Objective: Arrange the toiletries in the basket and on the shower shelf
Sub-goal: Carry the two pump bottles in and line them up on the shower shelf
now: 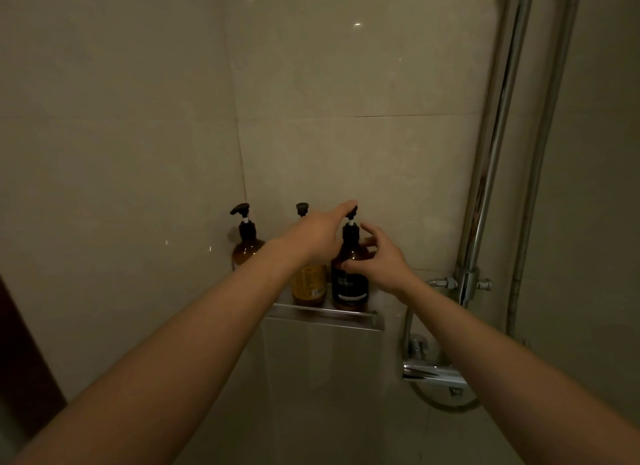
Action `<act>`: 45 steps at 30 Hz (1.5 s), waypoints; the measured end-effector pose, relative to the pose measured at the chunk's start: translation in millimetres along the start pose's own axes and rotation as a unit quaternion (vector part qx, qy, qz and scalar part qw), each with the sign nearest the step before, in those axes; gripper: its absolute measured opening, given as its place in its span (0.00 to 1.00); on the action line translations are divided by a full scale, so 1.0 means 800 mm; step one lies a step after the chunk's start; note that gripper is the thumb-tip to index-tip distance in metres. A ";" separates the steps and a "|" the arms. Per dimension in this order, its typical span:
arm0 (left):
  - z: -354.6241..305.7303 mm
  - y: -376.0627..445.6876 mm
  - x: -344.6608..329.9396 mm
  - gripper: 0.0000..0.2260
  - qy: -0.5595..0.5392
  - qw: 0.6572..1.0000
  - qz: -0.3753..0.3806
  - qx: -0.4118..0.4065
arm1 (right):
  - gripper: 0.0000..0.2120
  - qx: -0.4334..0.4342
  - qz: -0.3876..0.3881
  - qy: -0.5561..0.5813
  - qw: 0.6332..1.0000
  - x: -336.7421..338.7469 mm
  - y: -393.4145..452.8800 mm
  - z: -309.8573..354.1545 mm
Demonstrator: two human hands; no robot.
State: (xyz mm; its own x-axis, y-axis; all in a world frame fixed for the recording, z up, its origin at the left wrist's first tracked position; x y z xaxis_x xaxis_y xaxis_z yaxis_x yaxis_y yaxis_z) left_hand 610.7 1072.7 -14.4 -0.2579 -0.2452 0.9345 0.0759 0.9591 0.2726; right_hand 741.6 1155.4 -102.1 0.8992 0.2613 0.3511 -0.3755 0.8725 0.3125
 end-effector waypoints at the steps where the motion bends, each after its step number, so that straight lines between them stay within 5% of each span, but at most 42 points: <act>1: 0.001 -0.001 -0.001 0.37 0.000 1.000 -0.001 -0.002 | 0.48 -0.003 0.013 0.011 1.000 0.001 0.000 0.001; 11: 0.005 -0.007 -0.008 0.39 0.053 0.995 -0.069 -0.052 | 0.45 -0.004 0.034 0.048 0.998 -0.001 -0.015 -0.004; 45: 0.002 -0.011 0.002 0.39 0.060 0.997 -0.046 -0.029 | 0.42 -0.025 -0.002 0.067 0.997 -0.002 -0.021 -0.003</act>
State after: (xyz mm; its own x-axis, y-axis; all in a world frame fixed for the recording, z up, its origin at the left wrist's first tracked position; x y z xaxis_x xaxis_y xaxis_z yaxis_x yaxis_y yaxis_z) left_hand 608.4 1064.2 -15.7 -0.1500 -0.3496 0.9248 0.1137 0.9231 0.3674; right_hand 746.6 1141.4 -110.0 0.9238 0.3081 0.2273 -0.3636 0.8921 0.2683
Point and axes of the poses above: each hand's wrist, its own y-axis towards the middle knuckle, its own x-axis out of the back of the hand, z = x × y, the point moved 4 cm from there along y, towards the middle knuckle, and after that the axes turned 2 degrees about y, right-handed, at the moved point
